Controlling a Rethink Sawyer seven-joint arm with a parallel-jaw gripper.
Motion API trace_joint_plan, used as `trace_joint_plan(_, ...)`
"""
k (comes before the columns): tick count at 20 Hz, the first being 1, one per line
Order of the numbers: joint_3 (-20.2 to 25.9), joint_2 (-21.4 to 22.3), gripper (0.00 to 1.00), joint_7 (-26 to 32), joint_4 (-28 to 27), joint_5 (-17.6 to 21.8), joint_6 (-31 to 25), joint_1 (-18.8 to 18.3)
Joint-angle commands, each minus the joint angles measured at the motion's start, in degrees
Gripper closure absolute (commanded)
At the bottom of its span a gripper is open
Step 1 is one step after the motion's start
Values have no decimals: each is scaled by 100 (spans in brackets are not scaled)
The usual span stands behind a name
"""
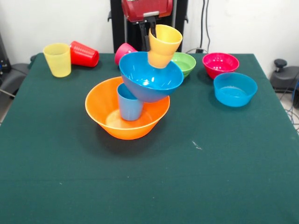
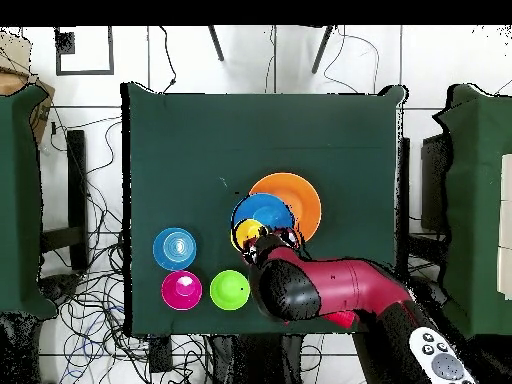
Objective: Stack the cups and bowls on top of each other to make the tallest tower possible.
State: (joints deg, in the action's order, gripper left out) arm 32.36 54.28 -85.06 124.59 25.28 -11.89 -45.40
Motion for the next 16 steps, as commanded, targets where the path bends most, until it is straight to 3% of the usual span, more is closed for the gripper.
trace_joint_plan(1,-214,46,100,-134,-281,638,-151,205)
trace_joint_plan(4,-73,140,100,-37,-283,623,-290,42)
trace_joint_plan(16,-21,138,100,26,-380,654,-380,-13)
